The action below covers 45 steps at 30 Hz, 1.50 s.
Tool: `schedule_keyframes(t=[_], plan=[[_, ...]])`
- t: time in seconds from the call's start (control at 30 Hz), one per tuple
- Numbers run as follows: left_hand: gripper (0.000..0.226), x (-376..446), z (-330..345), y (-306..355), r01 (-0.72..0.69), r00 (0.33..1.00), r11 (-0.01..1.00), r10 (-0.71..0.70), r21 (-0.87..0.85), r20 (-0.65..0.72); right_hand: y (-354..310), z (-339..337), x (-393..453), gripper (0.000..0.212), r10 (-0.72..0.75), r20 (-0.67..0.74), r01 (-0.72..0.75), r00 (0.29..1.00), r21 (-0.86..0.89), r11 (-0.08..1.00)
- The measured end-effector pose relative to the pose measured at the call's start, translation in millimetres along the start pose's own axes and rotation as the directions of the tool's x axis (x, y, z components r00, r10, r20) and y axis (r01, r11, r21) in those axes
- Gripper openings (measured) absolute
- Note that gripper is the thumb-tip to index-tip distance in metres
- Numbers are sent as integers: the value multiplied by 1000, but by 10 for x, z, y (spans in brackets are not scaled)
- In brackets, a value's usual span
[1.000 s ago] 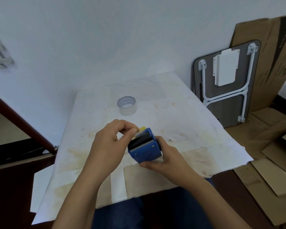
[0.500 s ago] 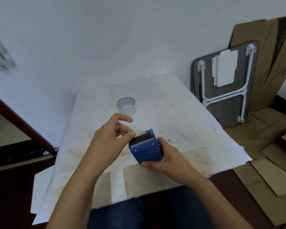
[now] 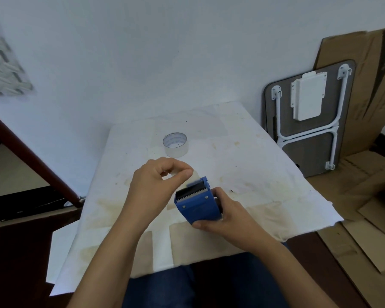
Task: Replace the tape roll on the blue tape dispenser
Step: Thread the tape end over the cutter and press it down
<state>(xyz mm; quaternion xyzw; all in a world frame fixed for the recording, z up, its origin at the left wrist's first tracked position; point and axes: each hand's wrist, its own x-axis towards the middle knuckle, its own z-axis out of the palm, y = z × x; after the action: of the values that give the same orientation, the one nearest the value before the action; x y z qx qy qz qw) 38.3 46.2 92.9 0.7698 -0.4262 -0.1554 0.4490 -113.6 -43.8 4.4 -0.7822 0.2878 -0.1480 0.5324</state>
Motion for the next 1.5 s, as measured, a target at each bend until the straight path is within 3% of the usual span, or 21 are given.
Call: schedule_keyframes(t=[0.23,0.47,0.9,1.33,1.5], plan=[[16,-26,-2,35,-49,995,997,43,-66,-85,-68,13,-16,42,-52,3,52,999,-45,998],[1,-12,-133,-4,-19,985,967,-26,-255,-173,-66,-45,-16,51,-53,-22,53,998,22,998],[6,81,-165,47,40,989,923,-92,-384,-119,-94,-45,-4,45,-66,22,67,998,-29,997],[6,196,-141,308,-110,975,982,78,-150,-206,-92,-189,49,44,5,-49,-3,999,43,999],[6,255,-86,477,-187,970,981,175,-58,-171,-144,-238,61,39,14,-81,-7,997,86,996]])
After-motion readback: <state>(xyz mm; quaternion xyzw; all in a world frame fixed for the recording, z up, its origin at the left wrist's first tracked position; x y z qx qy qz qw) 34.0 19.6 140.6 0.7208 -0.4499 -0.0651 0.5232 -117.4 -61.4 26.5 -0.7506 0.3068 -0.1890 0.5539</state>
